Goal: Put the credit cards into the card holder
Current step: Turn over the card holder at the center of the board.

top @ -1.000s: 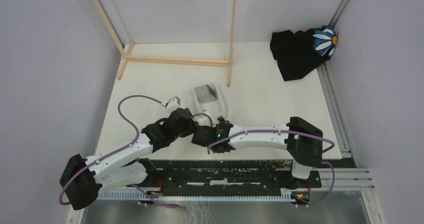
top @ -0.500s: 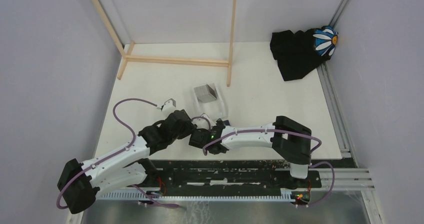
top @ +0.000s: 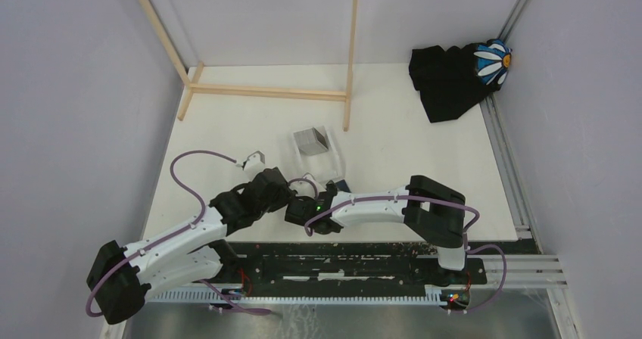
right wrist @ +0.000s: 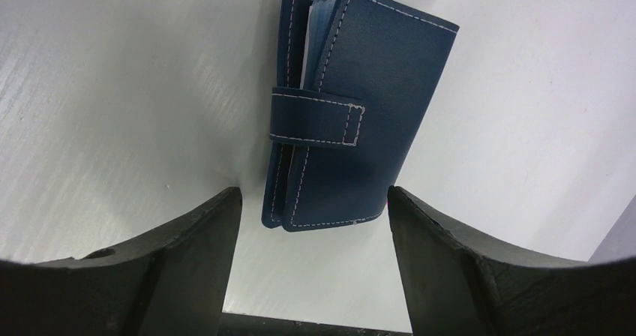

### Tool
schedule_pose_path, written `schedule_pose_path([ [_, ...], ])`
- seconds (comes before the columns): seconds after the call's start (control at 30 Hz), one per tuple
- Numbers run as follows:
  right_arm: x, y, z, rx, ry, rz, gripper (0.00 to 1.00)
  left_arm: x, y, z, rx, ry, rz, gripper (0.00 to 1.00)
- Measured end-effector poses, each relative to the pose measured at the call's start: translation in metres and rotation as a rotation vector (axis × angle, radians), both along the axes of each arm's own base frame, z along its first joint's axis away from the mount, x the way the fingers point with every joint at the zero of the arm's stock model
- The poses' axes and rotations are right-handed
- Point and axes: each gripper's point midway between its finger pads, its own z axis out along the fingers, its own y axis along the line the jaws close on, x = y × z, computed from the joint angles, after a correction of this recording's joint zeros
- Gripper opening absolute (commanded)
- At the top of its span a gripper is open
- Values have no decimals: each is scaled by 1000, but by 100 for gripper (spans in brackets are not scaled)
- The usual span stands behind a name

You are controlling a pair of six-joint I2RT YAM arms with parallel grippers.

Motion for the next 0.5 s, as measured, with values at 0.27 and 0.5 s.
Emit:
schedule_pose_path([
  [0.27,3,-1,1,-14,-16,1,74,1,2,-1,2,1,6,55],
  [0.5,10,-5,-2,-59,-51,23,54,0,2,-2,5,3,7,55],
])
